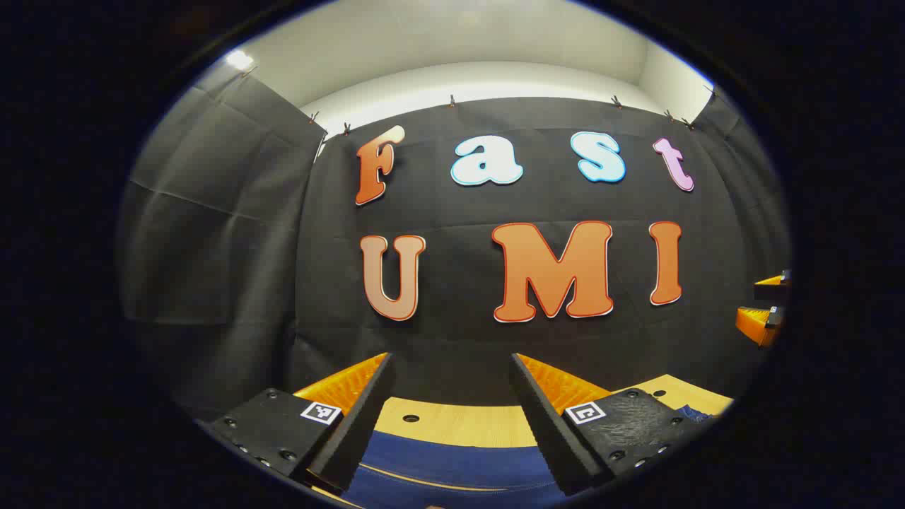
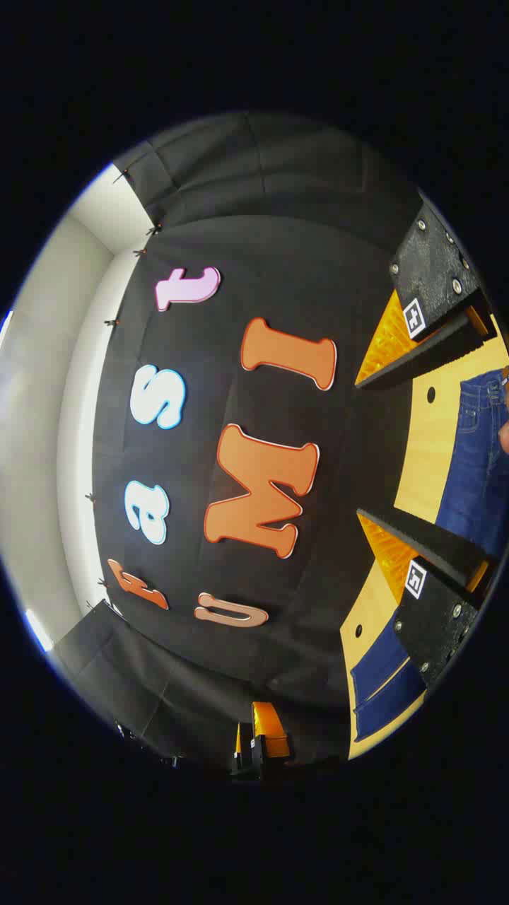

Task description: Grasp the waist and the cuffs of the jeans and fold them to make the two legs overlap; first hold the waist and fold one-third of the jeans toward the cuffs, then hold the cuffs and fold the remaining one-third in the same direction to finish folding.

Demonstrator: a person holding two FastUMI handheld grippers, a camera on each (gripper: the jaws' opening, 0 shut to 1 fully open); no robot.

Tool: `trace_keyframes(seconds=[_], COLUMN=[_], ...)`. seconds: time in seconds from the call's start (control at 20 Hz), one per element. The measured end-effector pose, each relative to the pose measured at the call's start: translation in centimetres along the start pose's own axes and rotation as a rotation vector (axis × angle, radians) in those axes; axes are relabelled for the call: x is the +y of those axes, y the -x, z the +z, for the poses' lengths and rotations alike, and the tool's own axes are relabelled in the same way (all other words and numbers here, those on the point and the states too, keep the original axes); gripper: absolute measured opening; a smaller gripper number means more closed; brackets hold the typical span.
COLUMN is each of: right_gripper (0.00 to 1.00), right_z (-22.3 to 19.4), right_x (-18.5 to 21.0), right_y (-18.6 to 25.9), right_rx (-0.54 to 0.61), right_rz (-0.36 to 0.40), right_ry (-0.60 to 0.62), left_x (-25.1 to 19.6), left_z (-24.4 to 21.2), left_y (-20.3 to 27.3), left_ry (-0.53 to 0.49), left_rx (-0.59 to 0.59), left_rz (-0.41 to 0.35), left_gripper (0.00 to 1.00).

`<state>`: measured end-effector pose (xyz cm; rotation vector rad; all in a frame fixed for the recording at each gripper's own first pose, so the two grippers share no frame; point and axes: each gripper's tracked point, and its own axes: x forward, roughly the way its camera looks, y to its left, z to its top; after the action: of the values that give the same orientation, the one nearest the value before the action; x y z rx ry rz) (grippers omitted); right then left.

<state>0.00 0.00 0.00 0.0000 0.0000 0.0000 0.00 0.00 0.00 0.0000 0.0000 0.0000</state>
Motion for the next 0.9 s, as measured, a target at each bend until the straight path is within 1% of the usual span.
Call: trace_keyframes(seconds=[0.15,0.3,0.4,0.5,0.6,0.65,0.75,0.8,0.85,0.9], right_gripper=[0.98,0.98,0.98,0.98,0.98,0.98,0.98,0.94,0.98,0.98], right_z=[-1.5,-2.6,-2.2,-2.8,-2.5,-2.2,-2.9,-3.2,-3.3,-3.6], right_x=[-0.1,-0.7,-1.0,-1.3,0.3,0.6,0.8,1.2,1.5,1.5], right_y=[-1.1,-1.5,-1.5,-1.1,-0.7,-0.5,-0.5,-0.5,-0.6,-0.7], right_rx=[0.021,0.056,0.046,0.085,0.079,0.076,0.108,0.121,0.131,0.141], right_rz=[0.01,-0.036,-0.091,-0.161,-0.184,-0.196,-0.224,-0.221,-0.218,-0.223], right_ry=[0.026,0.029,0.04,0.02,-0.029,-0.028,-0.011,-0.021,-0.031,-0.033], left_x=[-0.2,-0.2,-0.1,-0.1,-0.4,-0.3,-0.5,-0.4,0.0,0.6], left_z=[-2.3,-3.6,-3.6,-3.0,-2.0,-1.8,-2.3,-2.9,-3.5,-3.8], left_y=[-0.4,-2.0,-3.6,-4.5,-5.4,-5.8,-6.1,-6.2,-6.4,-6.6], left_ry=[0.018,0.016,-0.007,-0.013,-0.016,-0.02,-0.015,-0.012,-0.01,-0.008], left_rx=[0.048,0.064,0.039,0.029,-0.025,-0.046,-0.038,-0.027,-0.016,-0.004], left_rz=[0.002,0.006,-0.019,-0.05,-0.092,-0.103,-0.132,-0.143,-0.147,-0.136], left_gripper=[0.99,0.99,0.99,0.99,1.0,0.99,0.99,0.99,1.0,0.99])
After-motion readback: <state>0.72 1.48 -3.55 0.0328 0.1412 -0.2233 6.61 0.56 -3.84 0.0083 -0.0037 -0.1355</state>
